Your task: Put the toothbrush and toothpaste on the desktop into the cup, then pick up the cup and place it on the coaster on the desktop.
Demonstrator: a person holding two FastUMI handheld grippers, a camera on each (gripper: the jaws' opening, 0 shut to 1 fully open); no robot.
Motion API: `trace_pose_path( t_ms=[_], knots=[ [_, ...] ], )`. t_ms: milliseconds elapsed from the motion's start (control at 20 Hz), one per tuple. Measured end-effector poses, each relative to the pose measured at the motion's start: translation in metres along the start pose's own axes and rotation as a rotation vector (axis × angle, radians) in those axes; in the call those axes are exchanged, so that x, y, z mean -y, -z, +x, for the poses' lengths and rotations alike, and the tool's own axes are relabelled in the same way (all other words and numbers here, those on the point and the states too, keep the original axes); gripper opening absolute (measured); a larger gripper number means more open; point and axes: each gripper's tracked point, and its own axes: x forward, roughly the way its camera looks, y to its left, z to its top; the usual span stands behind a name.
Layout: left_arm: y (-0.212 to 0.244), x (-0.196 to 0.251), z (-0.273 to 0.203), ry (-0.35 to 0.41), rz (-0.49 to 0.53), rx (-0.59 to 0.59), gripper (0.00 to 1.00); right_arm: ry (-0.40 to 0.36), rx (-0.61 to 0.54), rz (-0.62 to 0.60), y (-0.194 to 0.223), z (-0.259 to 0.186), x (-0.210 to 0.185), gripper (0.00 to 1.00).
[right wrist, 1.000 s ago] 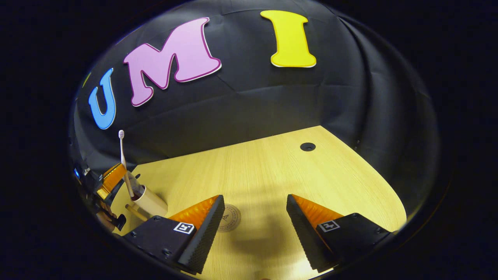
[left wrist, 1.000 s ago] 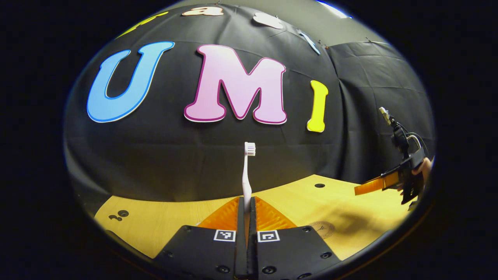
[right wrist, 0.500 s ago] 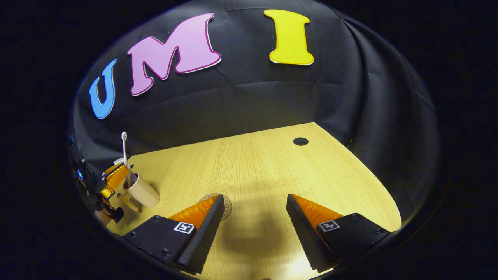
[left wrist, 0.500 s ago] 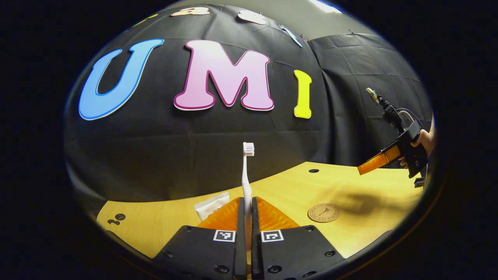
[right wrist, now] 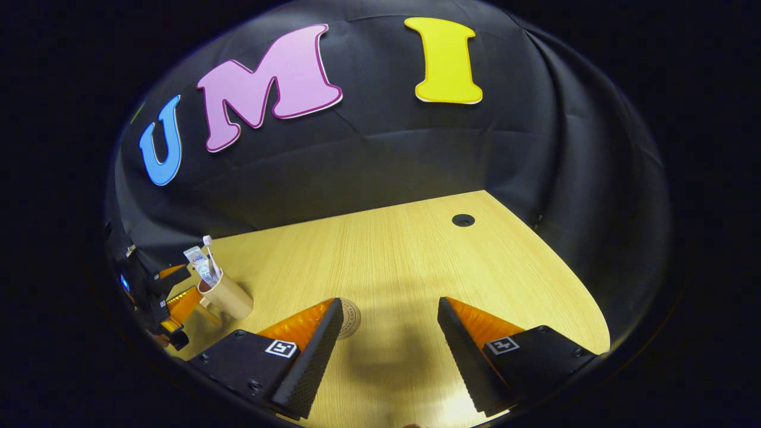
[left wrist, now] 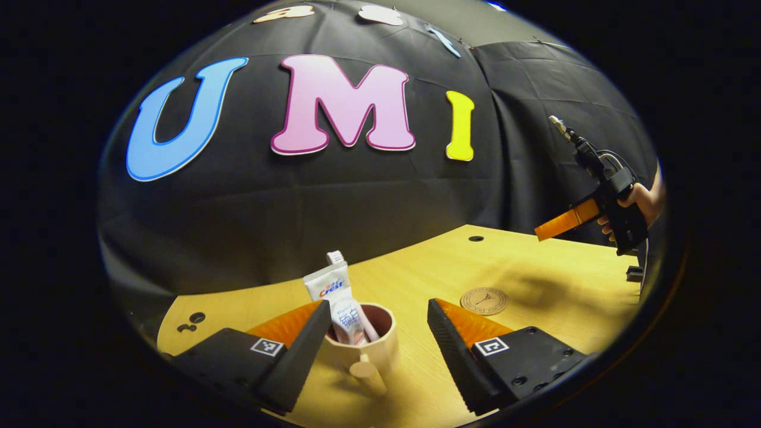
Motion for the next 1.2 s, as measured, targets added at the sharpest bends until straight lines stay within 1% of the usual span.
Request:
trace_pose_path(
  t_ms=[100,200,250,350,600,700,800,900,950,1100,1200],
  knots=[
    [0.009,-0.004,-0.010,-0.028,-0.029,-0.072,0.99,0.000,0.008,0.009,-0.005,-0.005,0.004,0.98],
    [0.015,-0.008,-0.018,-0.038,-0.057,-0.146,0.99,-0.001,0.006,0.018,-0.007,-0.010,0.008,0.98],
    [0.017,-0.007,-0.021,-0.032,-0.068,-0.187,0.99,-0.004,0.004,0.017,-0.007,-0.011,0.010,0.98],
    [0.022,-0.004,-0.024,-0.010,-0.079,-0.267,0.99,0.014,-0.002,-0.003,-0.003,-0.015,0.024,0.98],
    [0.040,-0.003,-0.028,-0.012,-0.084,-0.493,0.99,0.028,-0.026,-0.014,0.006,-0.019,0.049,0.98],
    [0.051,-0.002,-0.025,-0.007,-0.079,-0.593,0.99,0.059,-0.046,-0.001,0.015,-0.015,0.071,0.98],
    [0.062,0.004,-0.019,0.009,-0.111,-0.681,0.99,0.079,-0.062,0.011,0.021,-0.011,0.084,0.98],
    [0.073,0.001,-0.012,-0.004,-0.132,-0.740,1.00,0.100,-0.073,0.014,0.024,-0.008,0.097,0.98],
    [0.076,-0.002,-0.007,-0.017,-0.133,-0.751,1.00,0.113,-0.069,0.015,0.022,-0.007,0.103,0.98],
    [0.086,-0.002,0.008,-0.026,-0.183,-0.796,0.98,0.118,-0.077,0.022,0.023,-0.006,0.110,0.98],
    [0.090,-0.002,0.016,-0.029,-0.202,-0.821,0.92,0.119,-0.080,0.008,0.025,-0.007,0.112,0.98]
  ],
)
